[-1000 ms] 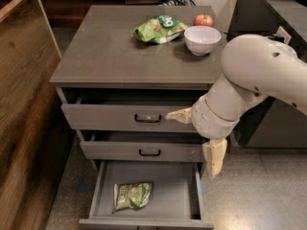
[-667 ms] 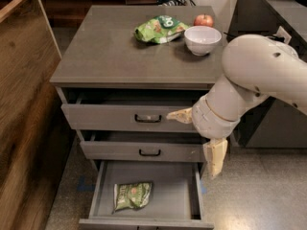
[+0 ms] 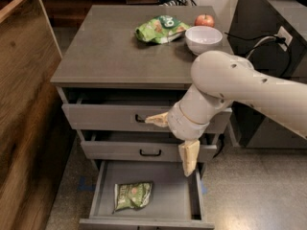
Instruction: Pick green jalapeno chip bag from bottom drawer and place on counter
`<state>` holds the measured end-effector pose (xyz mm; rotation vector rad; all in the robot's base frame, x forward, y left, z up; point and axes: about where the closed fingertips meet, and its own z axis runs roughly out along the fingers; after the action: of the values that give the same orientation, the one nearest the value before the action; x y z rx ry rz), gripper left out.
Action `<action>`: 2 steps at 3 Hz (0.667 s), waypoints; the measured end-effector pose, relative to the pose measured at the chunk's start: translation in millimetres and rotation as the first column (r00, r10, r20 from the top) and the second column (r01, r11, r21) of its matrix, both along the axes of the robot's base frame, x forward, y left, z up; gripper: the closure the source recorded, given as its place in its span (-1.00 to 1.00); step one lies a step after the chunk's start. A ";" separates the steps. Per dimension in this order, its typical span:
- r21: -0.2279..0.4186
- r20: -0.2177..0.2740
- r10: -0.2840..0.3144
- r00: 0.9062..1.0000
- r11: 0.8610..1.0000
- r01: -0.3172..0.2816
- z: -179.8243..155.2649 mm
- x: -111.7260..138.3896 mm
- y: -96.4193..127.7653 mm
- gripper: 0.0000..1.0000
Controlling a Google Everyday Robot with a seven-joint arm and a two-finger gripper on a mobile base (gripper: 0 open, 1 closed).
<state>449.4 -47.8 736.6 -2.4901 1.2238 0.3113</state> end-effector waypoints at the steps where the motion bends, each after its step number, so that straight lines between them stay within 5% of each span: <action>1: 0.070 0.017 0.084 0.996 0.994 -0.085 -44.7 15.8 50.2 -1.00; 2: 0.089 0.044 0.190 0.981 0.977 -0.193 -86.5 17.6 110.3 -1.00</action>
Offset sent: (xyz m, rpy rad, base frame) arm 0.0196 0.1895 -0.1403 0.1140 -0.0661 0.3412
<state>467.1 62.5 650.1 -2.5249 0.9352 0.3629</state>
